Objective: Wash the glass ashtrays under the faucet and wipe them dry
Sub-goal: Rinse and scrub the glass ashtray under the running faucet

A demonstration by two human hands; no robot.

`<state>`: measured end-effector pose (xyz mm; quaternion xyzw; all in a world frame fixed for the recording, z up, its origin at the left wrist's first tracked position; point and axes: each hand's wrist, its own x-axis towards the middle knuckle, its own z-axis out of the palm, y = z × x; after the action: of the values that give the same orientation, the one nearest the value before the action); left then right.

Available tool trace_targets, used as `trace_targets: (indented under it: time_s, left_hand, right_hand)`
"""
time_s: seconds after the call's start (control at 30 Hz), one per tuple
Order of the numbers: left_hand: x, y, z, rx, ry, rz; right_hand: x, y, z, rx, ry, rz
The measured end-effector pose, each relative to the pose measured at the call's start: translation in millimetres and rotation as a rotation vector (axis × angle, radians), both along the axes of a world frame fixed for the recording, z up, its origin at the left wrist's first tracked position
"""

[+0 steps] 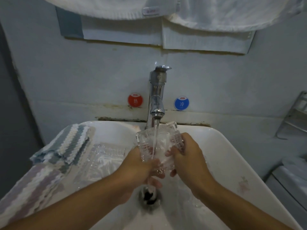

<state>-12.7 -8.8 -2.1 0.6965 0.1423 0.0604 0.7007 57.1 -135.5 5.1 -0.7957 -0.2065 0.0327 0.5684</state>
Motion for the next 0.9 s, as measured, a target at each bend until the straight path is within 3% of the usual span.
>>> trace_targets:
  time_s: [0.27,0.43,0.77,0.9]
  left_hand:
    - [9,4,-10,-0.215,0.071,-0.028]
    - [4,2,-8,-0.078,0.040,0.020]
    - [6,4,-3,-0.022,0.096,0.057]
    - [7,5,-1,0.000,0.065,0.108]
  right_hand:
    - [-4,1,3,-0.009,-0.049,-0.043]
    - [-5,2,0,-0.027,-0.034,-0.020]
    - [-3,2,-1,-0.006,0.055,0.034]
    - [-4,5,-2,0.041,0.237,0.050]
